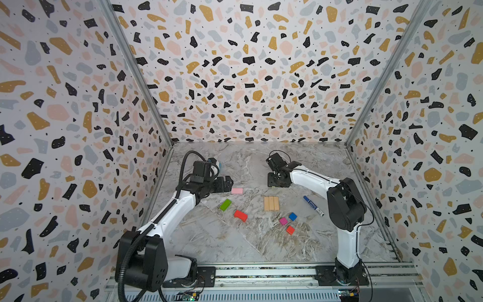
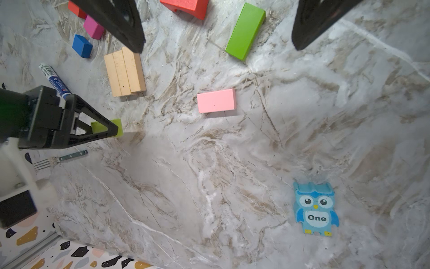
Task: Build the wood block tower
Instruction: 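Carry the lime green block over the three wood blocks with the right gripper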
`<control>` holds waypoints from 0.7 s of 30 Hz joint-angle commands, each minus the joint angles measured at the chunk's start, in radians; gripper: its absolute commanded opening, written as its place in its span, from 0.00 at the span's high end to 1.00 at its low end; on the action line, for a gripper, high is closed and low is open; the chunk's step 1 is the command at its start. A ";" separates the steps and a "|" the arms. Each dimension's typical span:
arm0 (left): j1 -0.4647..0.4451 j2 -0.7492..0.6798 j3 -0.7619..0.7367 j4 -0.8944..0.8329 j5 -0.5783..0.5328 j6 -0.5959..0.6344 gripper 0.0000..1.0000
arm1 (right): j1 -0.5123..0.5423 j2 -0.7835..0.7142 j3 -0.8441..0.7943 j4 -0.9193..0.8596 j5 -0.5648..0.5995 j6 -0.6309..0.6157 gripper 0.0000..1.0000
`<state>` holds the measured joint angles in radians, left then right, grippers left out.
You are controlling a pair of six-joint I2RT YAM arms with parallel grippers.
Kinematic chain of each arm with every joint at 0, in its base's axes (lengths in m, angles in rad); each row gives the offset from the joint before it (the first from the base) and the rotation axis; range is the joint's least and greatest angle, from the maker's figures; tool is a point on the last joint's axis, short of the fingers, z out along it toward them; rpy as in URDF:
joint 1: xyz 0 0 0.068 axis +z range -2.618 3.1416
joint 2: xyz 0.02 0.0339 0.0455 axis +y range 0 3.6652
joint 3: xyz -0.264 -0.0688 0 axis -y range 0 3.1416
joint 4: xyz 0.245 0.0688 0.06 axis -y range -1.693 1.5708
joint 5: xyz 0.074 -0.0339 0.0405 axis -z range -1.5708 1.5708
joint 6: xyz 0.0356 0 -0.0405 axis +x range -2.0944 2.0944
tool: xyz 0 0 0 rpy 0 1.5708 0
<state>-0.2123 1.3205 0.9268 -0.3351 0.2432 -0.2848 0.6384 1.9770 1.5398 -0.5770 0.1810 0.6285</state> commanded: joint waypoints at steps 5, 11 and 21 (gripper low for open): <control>0.005 -0.005 -0.011 0.019 0.011 -0.002 0.00 | 0.045 -0.123 -0.073 -0.027 0.026 0.060 0.42; 0.005 -0.007 -0.013 0.019 0.014 -0.004 0.00 | 0.086 -0.170 -0.153 -0.014 0.018 0.100 0.42; 0.005 -0.012 -0.015 0.021 0.021 -0.005 0.00 | 0.137 -0.204 -0.233 -0.011 0.035 0.151 0.43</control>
<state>-0.2123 1.3205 0.9264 -0.3347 0.2516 -0.2852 0.7689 1.8313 1.3113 -0.5732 0.1947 0.7483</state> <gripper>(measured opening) 0.998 0.625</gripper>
